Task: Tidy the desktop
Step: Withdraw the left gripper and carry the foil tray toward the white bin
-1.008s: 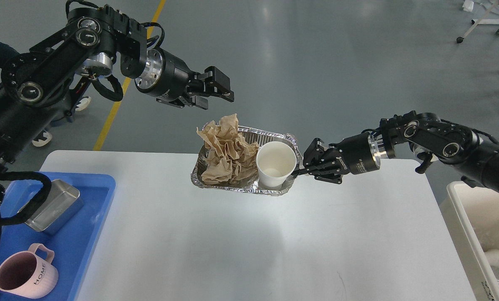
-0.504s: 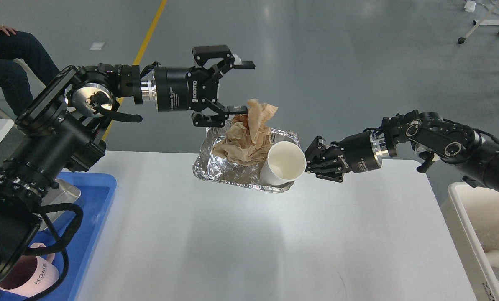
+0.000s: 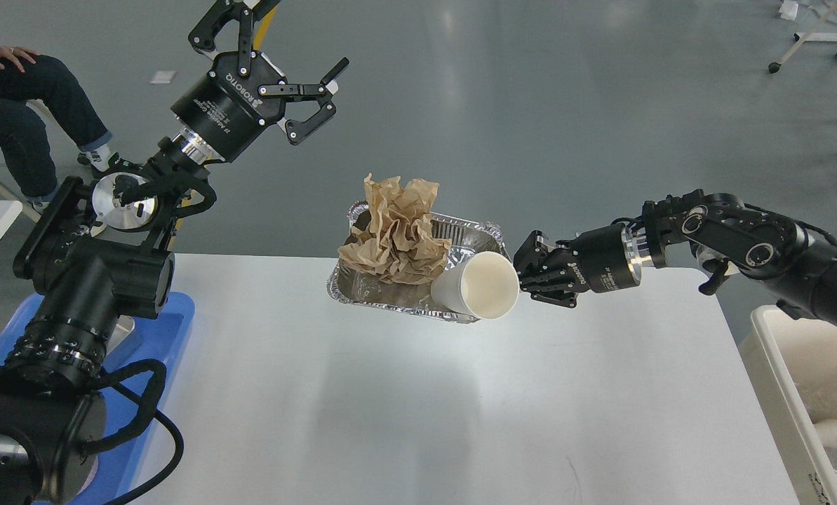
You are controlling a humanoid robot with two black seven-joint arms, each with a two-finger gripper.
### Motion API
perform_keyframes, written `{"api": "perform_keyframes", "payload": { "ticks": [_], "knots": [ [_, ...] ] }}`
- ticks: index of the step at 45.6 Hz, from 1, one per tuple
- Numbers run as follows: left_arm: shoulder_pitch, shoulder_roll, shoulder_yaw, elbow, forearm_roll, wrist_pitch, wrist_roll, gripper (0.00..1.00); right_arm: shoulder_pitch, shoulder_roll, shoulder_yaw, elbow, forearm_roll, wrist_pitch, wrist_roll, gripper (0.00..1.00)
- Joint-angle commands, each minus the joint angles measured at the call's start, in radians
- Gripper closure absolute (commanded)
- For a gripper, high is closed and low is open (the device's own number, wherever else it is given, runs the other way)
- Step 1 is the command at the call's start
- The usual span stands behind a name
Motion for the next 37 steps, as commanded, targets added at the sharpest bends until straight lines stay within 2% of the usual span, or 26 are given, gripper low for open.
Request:
{"api": "perform_keyframes", "payload": {
  "ticks": [1, 4, 8, 18, 37],
  "knots": [
    [0.004, 0.003, -0.028, 0.0, -0.039, 0.112, 0.004, 0.01, 0.001, -0.003, 0.0, -0.001, 0.001, 0.0, 0.001, 1.0],
    [0.005, 0.008, -0.041, 0.002, -0.072, 0.195, 0.002, 0.01, 0.0, -0.004, 0.0, -0.001, 0.008, -0.002, 0.001, 1.0],
    [0.011, 0.016, -0.041, 0.005, -0.073, 0.239, 0.001, 0.01, -0.002, -0.012, 0.001, -0.003, 0.013, -0.003, 0.001, 1.0],
    [0.086, 0.011, -0.032, 0.026, -0.073, 0.239, -0.028, 0.01, -0.003, -0.042, 0.001, -0.006, 0.016, -0.054, 0.0, 1.0],
    [0.163, -0.001, -0.026, 0.026, -0.069, 0.236, -0.03, 0.01, -0.087, -0.167, 0.001, -0.003, 0.092, -0.059, -0.002, 1.0]
  ]
}}
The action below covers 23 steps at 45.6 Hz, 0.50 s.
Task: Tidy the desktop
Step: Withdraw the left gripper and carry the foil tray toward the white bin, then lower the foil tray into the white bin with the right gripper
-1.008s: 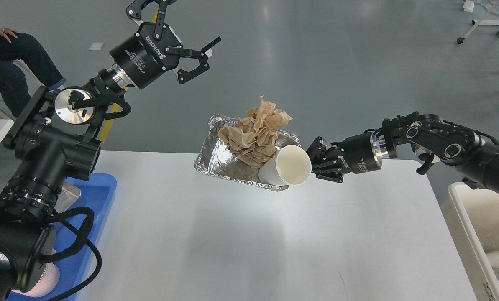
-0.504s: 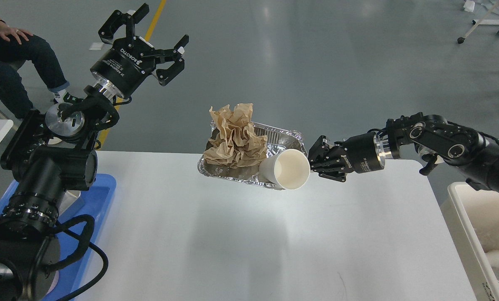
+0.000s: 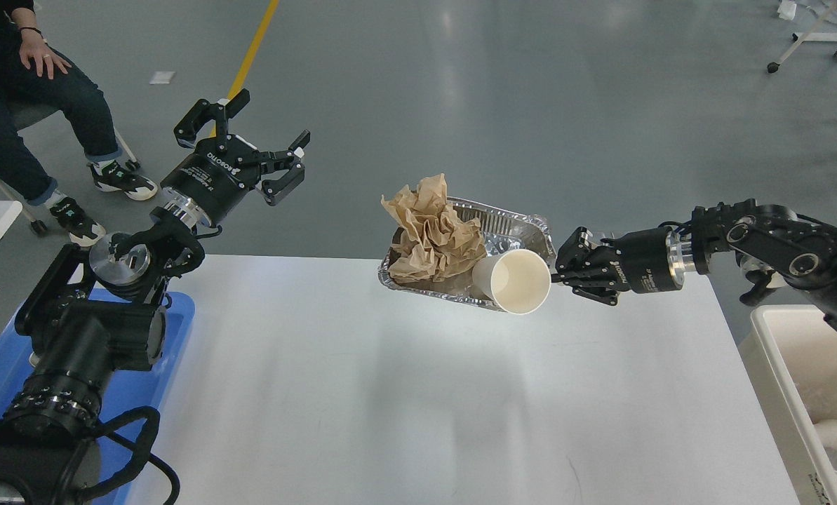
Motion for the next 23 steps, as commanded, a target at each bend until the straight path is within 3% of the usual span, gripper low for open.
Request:
{"api": "perform_keyframes", "payload": {
  "ticks": [1, 12, 23],
  "knots": [
    [0.011, -0.003, 0.002, 0.001, 0.002, -0.001, -0.002, 0.01, -0.032, -0.048, 0.001, 0.0, 0.066, 0.006, 0.0, 1.0],
    [0.025, -0.006, 0.003, -0.001, 0.005, 0.001, -0.014, 0.01, -0.092, -0.114, 0.002, -0.003, 0.212, -0.011, 0.0, 1.0],
    [0.036, -0.004, 0.003, -0.001, 0.006, 0.008, -0.014, 0.01, -0.157, -0.181, 0.007, 0.002, 0.35, -0.121, 0.0, 1.0]
  ]
}}
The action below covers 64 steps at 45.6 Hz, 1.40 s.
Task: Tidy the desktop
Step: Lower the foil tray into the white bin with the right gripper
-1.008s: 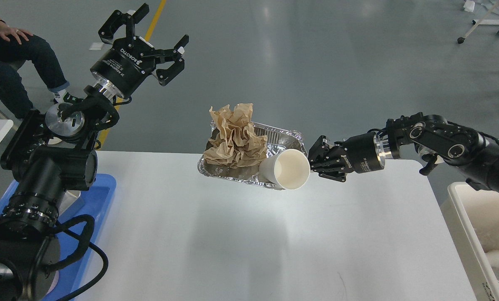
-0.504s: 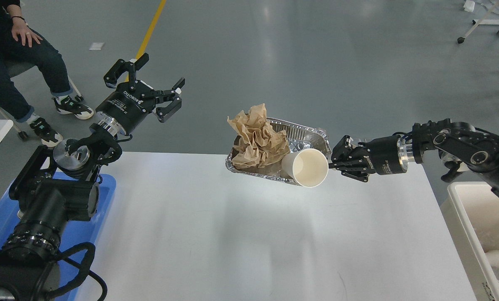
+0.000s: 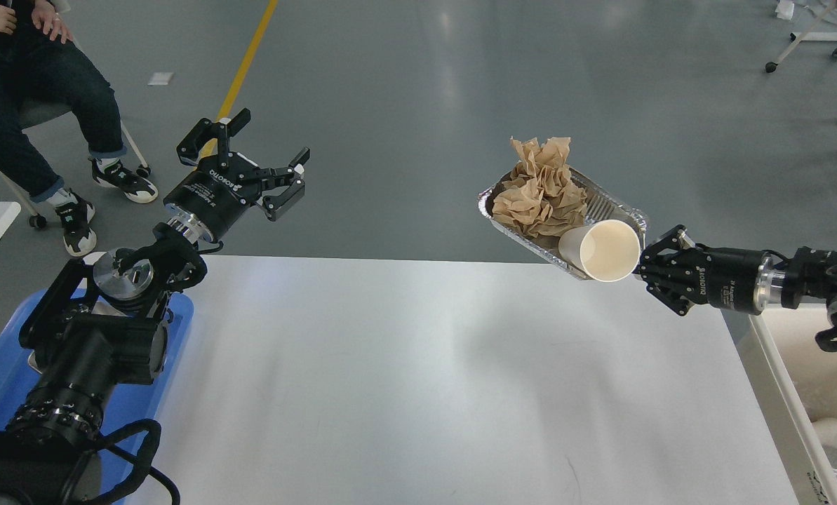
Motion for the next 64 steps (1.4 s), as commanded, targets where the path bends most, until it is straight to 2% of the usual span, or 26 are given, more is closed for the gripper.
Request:
{"api": "perform_keyframes", "payload": {
  "ticks": [1, 12, 33, 50, 64],
  "knots": [
    [0.009, 0.001, 0.0, -0.001, 0.002, 0.004, 0.0, 0.01, -0.041, -0.034, 0.002, 0.004, 0.085, -0.059, 0.0, 1.0],
    [0.014, 0.006, 0.002, -0.001, 0.003, 0.007, 0.001, 0.01, -0.127, -0.084, 0.025, 0.003, 0.168, -0.111, 0.007, 1.0],
    [0.014, 0.012, 0.045, -0.001, 0.009, 0.003, 0.0, 0.01, -0.32, -0.169, 0.212, -0.005, 0.173, -0.188, 0.01, 1.0],
    [0.023, 0.014, 0.077, -0.001, 0.019, 0.003, -0.002, 0.01, -0.464, -0.193, 0.347, -0.01, 0.179, -0.274, 0.01, 1.0],
    [0.023, 0.021, 0.08, -0.001, 0.019, 0.007, -0.002, 0.01, -0.521, -0.202, 0.358, -0.05, 0.285, -0.353, 0.01, 1.0]
  ]
}}
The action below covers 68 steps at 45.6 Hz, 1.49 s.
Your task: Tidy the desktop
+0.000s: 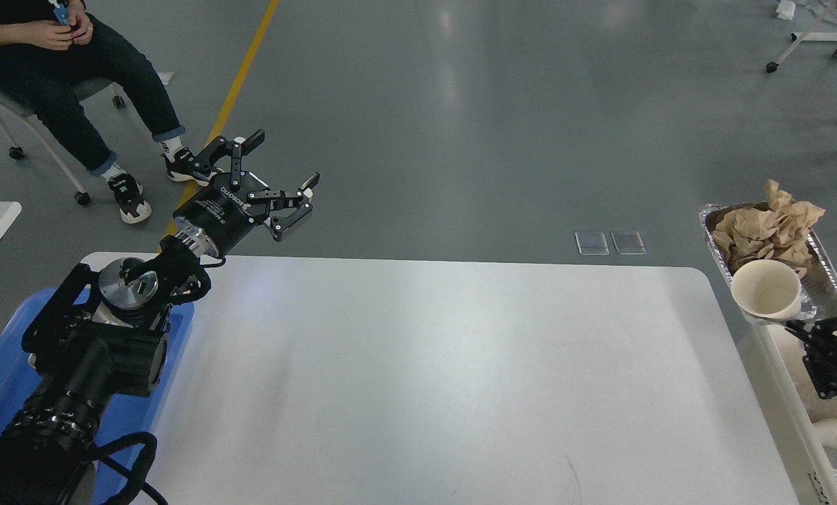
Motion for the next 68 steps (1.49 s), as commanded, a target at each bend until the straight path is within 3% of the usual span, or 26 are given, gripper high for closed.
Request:
{"api": "perform_keyframes", "payload": {
  "ticks": [1, 23, 42, 55, 68],
  "knots": [
    [0.0, 0.003, 0.001, 0.0, 0.0, 0.002, 0.002, 0.01, -0.017, -0.001, 0.003, -0.027, 0.017, -0.038, 0.0, 1.0],
    [0.0, 0.029, 0.001, 0.001, 0.0, 0.004, 0.002, 0.01, -0.074, 0.013, 0.012, -0.156, 0.112, -0.083, 0.0, 1.0],
    [0.006, 0.033, 0.001, 0.0, 0.0, 0.002, 0.002, 0.01, -0.115, 0.118, 0.012, -0.364, 0.112, -0.072, 0.0, 1.0],
    [0.006, 0.043, 0.003, 0.0, 0.002, 0.004, 0.003, 0.01, -0.163, 0.134, 0.012, -0.383, 0.112, -0.081, 0.0, 1.0],
    [0.005, 0.043, 0.003, 0.0, 0.002, 0.0, 0.003, 0.01, -0.21, 0.186, 0.011, -0.495, 0.111, -0.081, 0.0, 1.0]
  ]
}}
